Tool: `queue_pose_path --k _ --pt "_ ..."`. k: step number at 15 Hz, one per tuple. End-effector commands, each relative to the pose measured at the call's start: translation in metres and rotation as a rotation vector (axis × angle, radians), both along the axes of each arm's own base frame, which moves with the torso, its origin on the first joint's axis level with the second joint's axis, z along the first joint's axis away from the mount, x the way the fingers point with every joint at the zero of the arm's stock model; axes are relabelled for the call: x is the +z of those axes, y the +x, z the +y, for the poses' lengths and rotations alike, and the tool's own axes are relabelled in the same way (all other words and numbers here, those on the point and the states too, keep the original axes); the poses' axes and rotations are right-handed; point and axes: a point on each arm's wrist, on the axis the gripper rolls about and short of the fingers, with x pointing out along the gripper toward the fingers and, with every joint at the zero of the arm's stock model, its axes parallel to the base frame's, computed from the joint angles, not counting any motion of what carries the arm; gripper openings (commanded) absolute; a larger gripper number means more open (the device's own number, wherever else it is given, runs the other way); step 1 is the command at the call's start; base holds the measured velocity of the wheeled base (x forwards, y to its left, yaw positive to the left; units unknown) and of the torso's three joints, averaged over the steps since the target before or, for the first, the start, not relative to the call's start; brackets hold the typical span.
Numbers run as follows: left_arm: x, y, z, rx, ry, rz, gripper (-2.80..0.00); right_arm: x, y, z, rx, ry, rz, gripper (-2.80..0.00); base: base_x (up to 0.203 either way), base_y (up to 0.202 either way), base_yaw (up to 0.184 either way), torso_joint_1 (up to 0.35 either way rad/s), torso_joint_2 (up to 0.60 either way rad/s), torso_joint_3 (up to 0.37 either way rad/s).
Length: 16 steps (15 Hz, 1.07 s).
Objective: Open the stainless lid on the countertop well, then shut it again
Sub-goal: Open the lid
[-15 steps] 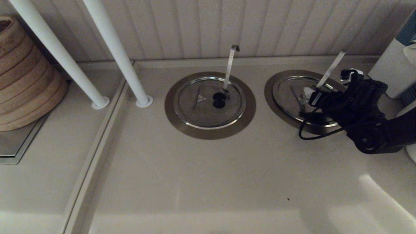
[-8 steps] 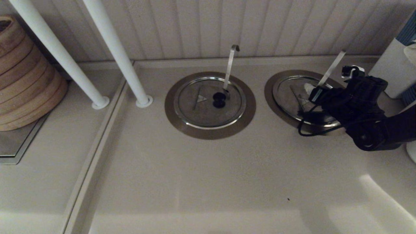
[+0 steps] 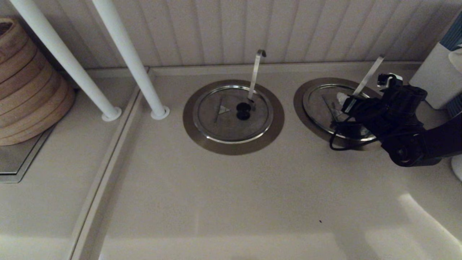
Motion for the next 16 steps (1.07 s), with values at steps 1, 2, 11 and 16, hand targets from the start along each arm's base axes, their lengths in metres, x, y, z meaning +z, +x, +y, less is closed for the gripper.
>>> queue_pose_path --k 1,2,11,16 --pt "0.0 0.0 0.0 0.0 -0.001 0.0 -2.8 0.0 -0.001 0.004 0.008 0.008 -0.006 0.0 0.0 0.0 0.0 0.0 0.0 0.0" --pt "0.0 0.0 0.0 0.0 -0.001 0.002 -2.8 0.002 -0.001 0.004 0.01 0.016 -0.01 0.0 0.0 0.0 0.0 0.0 0.0 0.0" --pt "0.0 0.0 0.0 0.0 -0.001 0.0 -2.8 0.01 -0.006 0.009 0.029 0.039 -0.028 0.0 0.0 0.0 0.0 0.0 0.0 0.0" --pt "0.0 0.0 0.0 0.0 -0.001 0.0 -2.8 0.011 -0.006 0.01 0.033 0.05 -0.032 0.0 0.0 0.0 0.0 0.0 0.0 0.0"
